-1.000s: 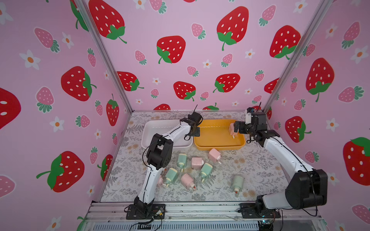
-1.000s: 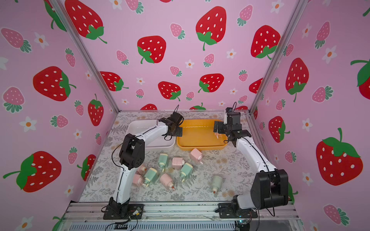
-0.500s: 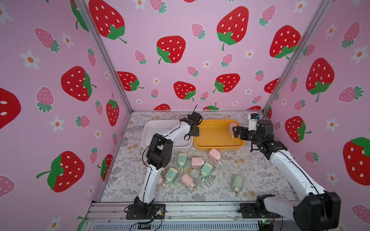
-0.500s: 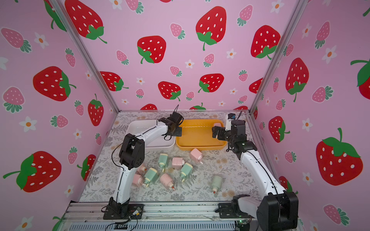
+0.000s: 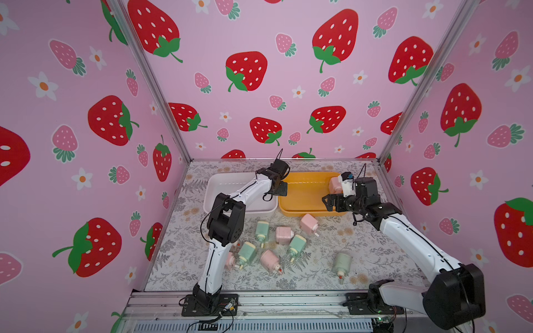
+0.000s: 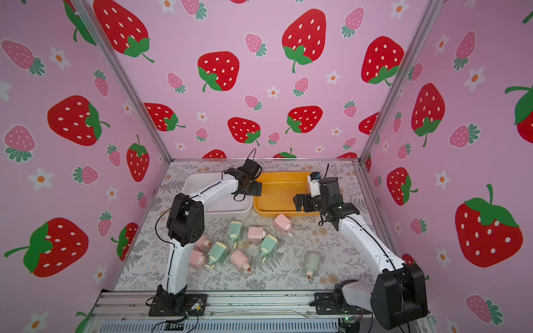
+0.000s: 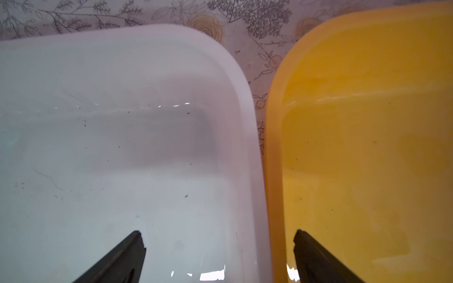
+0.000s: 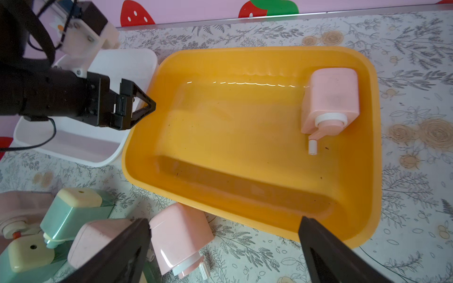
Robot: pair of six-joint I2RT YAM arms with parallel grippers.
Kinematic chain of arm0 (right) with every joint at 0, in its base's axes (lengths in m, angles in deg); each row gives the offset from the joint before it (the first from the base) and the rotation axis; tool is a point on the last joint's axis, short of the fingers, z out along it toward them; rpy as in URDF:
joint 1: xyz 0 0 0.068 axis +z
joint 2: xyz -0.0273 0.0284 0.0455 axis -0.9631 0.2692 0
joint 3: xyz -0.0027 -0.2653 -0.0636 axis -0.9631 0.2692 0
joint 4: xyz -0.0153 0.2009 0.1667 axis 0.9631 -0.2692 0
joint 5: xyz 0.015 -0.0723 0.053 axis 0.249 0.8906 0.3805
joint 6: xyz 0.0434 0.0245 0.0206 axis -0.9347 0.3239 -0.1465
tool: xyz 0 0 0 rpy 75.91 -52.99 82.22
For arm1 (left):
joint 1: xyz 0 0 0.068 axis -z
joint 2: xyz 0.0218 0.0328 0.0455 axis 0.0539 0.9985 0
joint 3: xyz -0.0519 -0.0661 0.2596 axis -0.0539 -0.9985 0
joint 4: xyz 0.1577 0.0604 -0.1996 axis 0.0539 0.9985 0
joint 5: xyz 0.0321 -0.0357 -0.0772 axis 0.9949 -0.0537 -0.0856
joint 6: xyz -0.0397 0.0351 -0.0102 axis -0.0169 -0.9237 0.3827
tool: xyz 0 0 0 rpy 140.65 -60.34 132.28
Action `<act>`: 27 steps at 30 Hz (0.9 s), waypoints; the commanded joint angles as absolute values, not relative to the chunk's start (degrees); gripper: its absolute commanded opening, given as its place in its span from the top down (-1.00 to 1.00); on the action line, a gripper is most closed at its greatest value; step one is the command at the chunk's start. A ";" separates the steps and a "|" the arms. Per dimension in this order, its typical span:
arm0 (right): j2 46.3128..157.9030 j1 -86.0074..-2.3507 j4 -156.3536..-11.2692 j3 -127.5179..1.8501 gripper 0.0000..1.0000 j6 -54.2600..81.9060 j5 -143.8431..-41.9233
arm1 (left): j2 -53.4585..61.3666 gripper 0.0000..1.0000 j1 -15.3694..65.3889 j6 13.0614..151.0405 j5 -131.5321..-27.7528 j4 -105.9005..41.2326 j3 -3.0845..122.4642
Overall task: Place the pencil sharpeners by color into the storage box
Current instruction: Pick up the pencil sharpener from the center of the board.
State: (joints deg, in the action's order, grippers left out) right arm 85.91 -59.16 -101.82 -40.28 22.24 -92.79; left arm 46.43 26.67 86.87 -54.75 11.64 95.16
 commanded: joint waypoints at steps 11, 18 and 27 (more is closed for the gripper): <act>89.69 -55.46 -105.83 -38.60 -0.97 22.86 -92.84 | 28.06 -0.99 28.26 82.59 -67.79 4.92 81.40; 91.45 -53.31 -108.34 -38.75 -0.96 16.39 -88.81 | 17.50 -0.99 30.58 79.89 -73.05 -4.87 63.13; 93.81 -50.80 -105.89 -36.40 -0.88 19.19 -94.14 | 9.50 -0.99 34.68 73.82 -74.94 -9.44 53.23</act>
